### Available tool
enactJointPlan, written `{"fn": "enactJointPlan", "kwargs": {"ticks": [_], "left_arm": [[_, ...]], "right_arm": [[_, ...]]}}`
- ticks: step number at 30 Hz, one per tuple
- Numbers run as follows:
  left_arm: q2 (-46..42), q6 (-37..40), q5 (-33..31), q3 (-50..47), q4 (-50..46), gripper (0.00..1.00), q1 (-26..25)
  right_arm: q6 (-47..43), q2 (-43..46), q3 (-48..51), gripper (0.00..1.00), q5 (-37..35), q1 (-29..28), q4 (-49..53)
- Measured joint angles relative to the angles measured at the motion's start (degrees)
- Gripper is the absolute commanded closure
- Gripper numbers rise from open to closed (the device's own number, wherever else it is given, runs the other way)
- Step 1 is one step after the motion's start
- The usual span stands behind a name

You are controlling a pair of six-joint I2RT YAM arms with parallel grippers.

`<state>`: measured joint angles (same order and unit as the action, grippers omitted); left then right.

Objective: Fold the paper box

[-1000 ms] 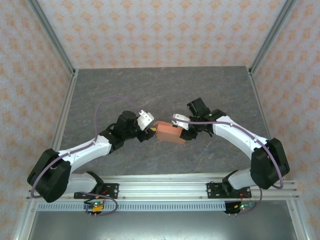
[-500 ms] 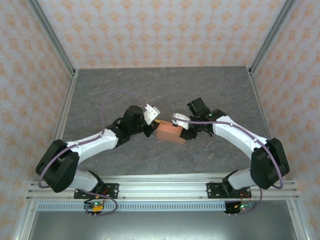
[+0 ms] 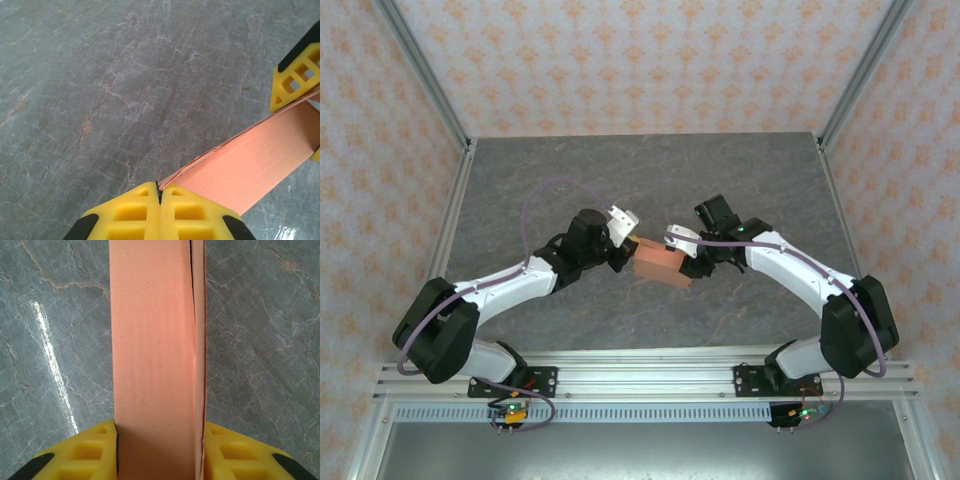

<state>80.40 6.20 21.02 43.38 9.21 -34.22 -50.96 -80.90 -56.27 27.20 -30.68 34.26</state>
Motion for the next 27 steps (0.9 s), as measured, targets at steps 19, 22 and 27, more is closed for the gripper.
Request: {"fn": "enactJointPlan", "kwargs": {"ticks": [19, 22, 27], "left_arm": [[2.5, -16.0, -9.5, 3.4, -1.0, 0.97, -4.1], [3.3, -17.9, -9.8, 3.4, 0.0, 0.96, -4.1], [3.7, -19.9, -10.9, 3.4, 0.9, 0.96, -4.4]], "right_arm": [[1.9, 0.6, 0.6, 0.66, -2.4, 0.0, -1.3], [2.2, 0.6, 0.6, 0.66, -2.8, 0.0, -1.4], [2.4, 0.6, 0.6, 0.66, -3.1, 0.0, -1.5]]}}
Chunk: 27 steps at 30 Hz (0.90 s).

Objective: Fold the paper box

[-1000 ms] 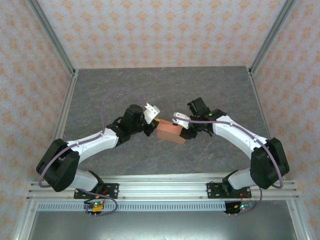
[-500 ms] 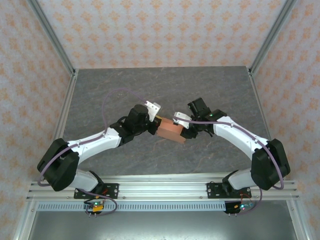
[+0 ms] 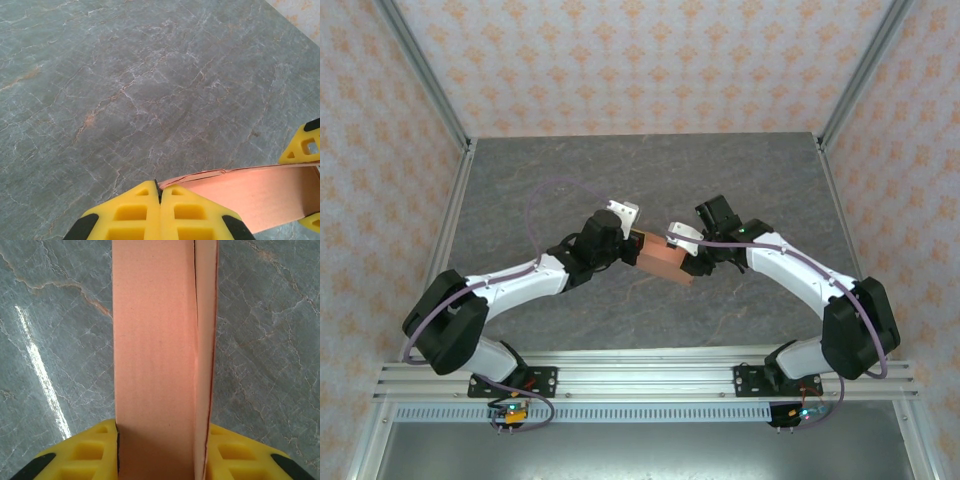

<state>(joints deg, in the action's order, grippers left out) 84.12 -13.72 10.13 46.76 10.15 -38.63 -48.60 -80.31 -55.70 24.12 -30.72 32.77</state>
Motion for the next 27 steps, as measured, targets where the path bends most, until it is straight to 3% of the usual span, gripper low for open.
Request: {"fn": "enactJointPlan", "kwargs": {"ticks": [24, 27], "left_arm": [[3.0, 3.0, -4.3, -4.2, 12.1, 0.91, -1.2], [3.3, 2.3, -4.9, -5.9, 15.0, 0.76, -1.5]], "right_arm": [[0.9, 0.0, 0.2, 0.65, -3.6, -0.1, -1.4], [1.0, 0.1, 0.2, 0.65, -5.0, -0.3, -1.6]]}}
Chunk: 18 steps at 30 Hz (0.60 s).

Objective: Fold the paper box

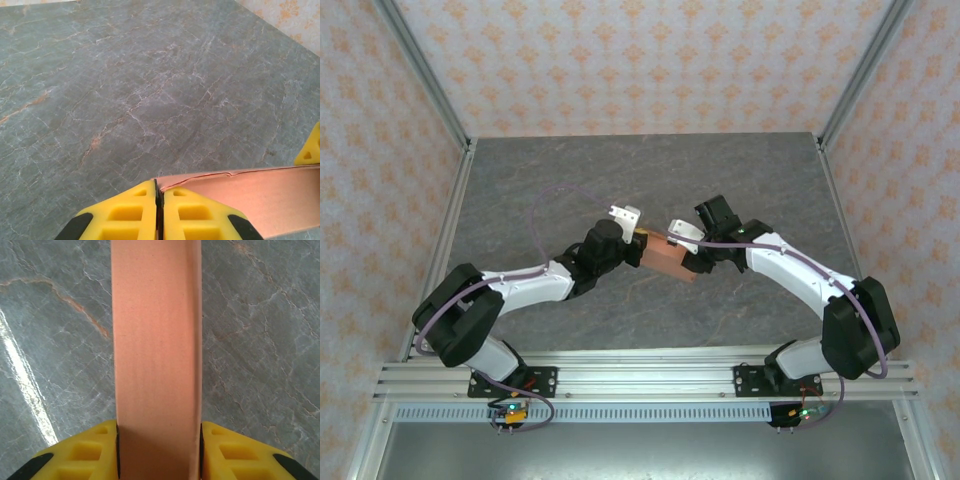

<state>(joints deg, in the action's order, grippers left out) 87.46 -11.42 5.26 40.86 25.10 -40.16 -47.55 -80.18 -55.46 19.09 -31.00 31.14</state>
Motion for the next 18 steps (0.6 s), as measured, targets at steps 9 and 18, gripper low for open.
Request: {"fn": "enactJointPlan", "kwargs": {"ticks": [9, 18], "left_arm": [[-1.9, -3.4, 0.9, -7.2, 5.9, 0.43, -0.9], [-20.5, -9.2, -3.9, -6.3, -0.2, 0.01, -1.5]], "right_arm": [[0.0, 0.1, 0.3, 0.64, -3.3, -0.5, -1.9], [-0.1, -0.2, 0.4, 0.64, -4.0, -0.5, -3.2]]}}
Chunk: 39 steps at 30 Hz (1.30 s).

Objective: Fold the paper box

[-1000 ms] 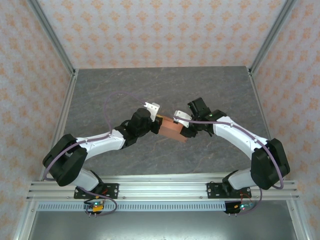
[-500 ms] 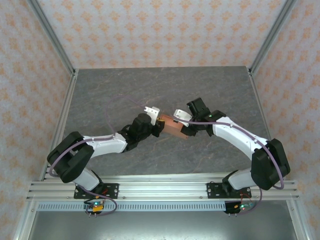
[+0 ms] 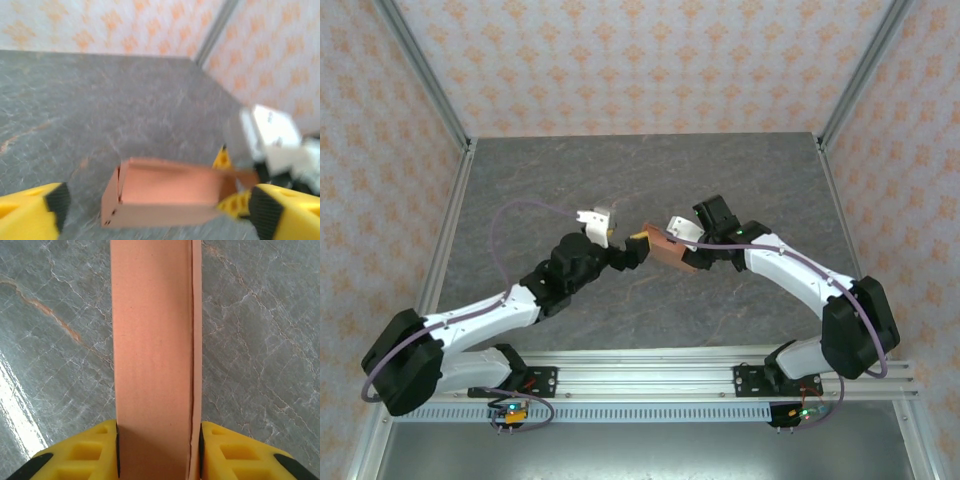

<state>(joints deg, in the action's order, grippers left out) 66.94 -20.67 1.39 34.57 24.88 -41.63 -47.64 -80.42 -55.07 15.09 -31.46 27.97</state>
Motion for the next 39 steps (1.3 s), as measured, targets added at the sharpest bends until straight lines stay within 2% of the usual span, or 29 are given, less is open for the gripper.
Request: {"fn": "enactJointPlan", "kwargs": {"ticks": [4, 12, 17, 21, 28, 33, 37, 39], "left_arm": [[4.7, -3.1, -2.3, 6.7, -3.5, 0.04, 1.1], [20.7, -9.1, -3.7, 15.6, -10.9, 0.15, 3.5], [24.5, -12.5, -3.6, 16.5, -11.5, 0.27, 3.9], [24.9, -15.6, -3.4, 14.2, -7.4, 0.31, 3.9], [25.2, -20.2, -3.8, 8.4, -1.7, 0.32, 3.9], [25.6, -21.1, -5.4, 8.3, -1.1, 0.32, 3.9], [26.1, -21.5, -6.8, 8.3, -0.7, 0.31, 3.9], [26.1, -21.6, -7.1, 8.3, -0.7, 0.28, 3.9]], "right_arm": [[-0.4, -0.1, 0.0, 0.64, 0.9, 0.0, -0.1], [-0.6, -0.1, 0.0, 0.64, 1.5, 0.1, -0.2], [-0.6, -0.2, 0.0, 0.64, 1.6, 0.1, -0.2], [-0.5, -0.3, 0.0, 0.64, 1.6, 0.1, -0.4], [-0.4, -0.9, 0.0, 0.54, 1.9, 0.1, -1.2], [-0.2, -0.2, 1.3, 0.39, 3.9, 0.1, -1.6], [1.6, 5.3, 4.4, 0.36, 5.7, 0.3, -2.8], [3.0, 8.8, 4.9, 0.35, 6.6, 0.9, -4.2]]}}
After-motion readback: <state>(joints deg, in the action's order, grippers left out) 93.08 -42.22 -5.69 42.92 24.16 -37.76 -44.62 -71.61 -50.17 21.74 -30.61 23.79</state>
